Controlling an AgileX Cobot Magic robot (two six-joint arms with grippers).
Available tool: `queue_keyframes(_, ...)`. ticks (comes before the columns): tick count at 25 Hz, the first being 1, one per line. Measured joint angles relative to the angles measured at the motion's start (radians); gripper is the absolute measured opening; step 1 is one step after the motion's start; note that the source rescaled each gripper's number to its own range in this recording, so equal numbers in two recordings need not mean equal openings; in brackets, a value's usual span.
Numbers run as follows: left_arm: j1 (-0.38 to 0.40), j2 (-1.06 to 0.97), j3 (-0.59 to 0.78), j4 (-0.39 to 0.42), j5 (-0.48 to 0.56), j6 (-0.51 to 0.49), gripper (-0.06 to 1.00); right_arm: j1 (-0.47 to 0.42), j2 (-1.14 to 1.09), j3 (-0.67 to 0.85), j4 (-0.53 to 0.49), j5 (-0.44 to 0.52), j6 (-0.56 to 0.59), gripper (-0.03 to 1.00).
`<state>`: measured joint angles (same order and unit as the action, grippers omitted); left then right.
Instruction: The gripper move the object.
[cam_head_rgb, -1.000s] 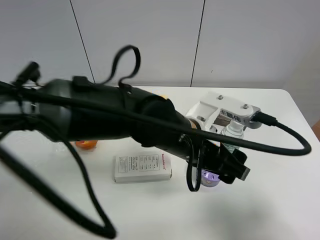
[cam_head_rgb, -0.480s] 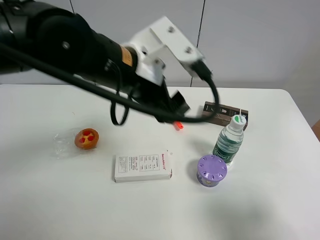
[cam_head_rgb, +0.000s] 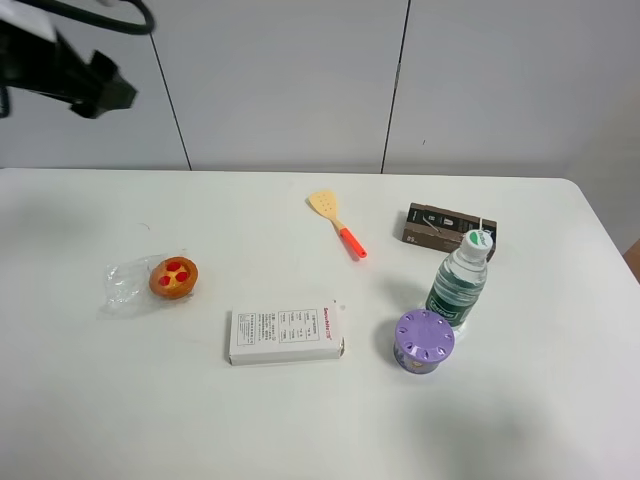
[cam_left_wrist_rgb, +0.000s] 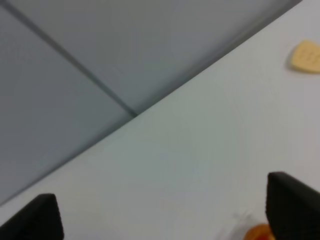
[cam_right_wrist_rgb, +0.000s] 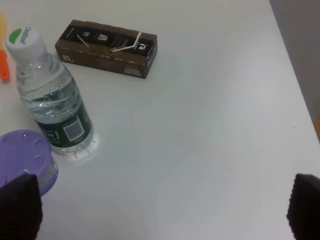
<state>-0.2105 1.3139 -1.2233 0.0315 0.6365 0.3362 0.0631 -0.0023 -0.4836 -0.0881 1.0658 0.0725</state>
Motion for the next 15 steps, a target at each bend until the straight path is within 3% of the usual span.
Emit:
queue_keyframes(8, 0.276, -0.198, 0.000, -0.059, 0.364, 0.020, 0.34, 0.000, 0.000, 0.000, 0.000, 0.000, 0.000, 1.00)
queue_keyframes(12, 0.354, -0.300, 0.000, -0.120, 0.490, 0.003, 0.34, 0.000, 0.000, 0.000, 0.000, 0.000, 0.000, 1.00)
queue_keyframes(15, 0.377, -0.385, 0.000, -0.152, 0.525, -0.060, 0.36, 0.000, 0.000, 0.000, 0.000, 0.000, 0.000, 1.00)
